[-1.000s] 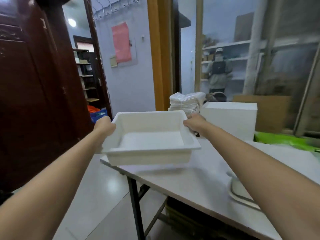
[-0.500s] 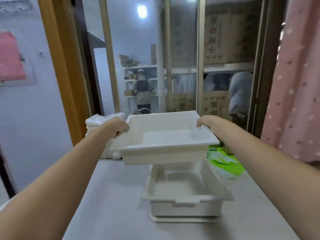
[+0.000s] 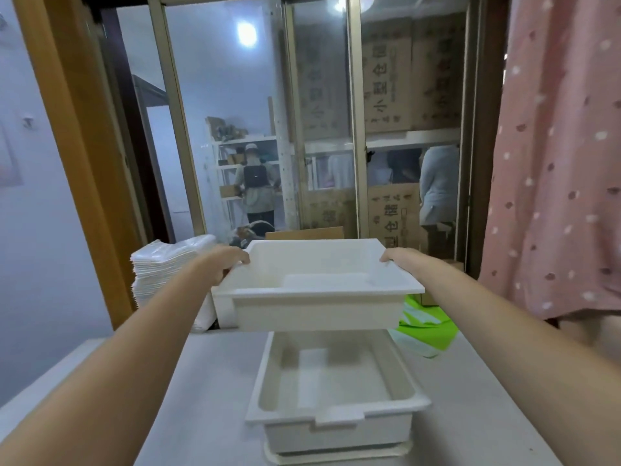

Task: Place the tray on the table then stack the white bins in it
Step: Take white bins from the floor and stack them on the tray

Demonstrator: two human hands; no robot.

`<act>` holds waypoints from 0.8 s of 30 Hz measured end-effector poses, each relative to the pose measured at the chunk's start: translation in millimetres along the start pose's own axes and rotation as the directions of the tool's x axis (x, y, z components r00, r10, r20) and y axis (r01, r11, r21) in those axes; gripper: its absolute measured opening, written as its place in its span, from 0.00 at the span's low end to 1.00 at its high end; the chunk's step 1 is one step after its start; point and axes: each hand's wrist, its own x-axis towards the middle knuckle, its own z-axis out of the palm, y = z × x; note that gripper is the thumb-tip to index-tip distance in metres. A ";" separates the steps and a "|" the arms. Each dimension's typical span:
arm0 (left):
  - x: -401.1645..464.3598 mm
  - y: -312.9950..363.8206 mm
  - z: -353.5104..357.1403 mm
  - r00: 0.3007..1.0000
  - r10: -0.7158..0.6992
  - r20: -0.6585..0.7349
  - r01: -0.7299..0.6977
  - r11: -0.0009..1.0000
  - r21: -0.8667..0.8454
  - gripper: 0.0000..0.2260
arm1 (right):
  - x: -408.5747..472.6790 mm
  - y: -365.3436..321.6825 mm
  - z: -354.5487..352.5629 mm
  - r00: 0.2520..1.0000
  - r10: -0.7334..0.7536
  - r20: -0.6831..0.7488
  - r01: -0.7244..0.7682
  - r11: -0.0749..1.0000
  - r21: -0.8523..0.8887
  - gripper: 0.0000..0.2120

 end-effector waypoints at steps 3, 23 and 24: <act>-10.9 -9.9 -0.5 0.998 -0.005 0.066 0.029 0.930 -0.365 0.17 | -1.3 -5.2 0.8 1.000 -0.006 -0.024 0.007 0.999 0.038 0.20; -78.7 16.0 135.4 0.905 -0.378 -0.195 0.045 0.541 -0.840 0.30 | -21.9 -17.0 42.2 0.982 0.179 -0.056 -0.140 0.900 0.412 0.16; -75.8 13.6 132.8 0.909 -0.372 -0.187 0.043 0.531 -0.846 0.30 | -30.7 -18.6 40.6 0.987 0.154 -0.037 -0.128 0.914 0.385 0.16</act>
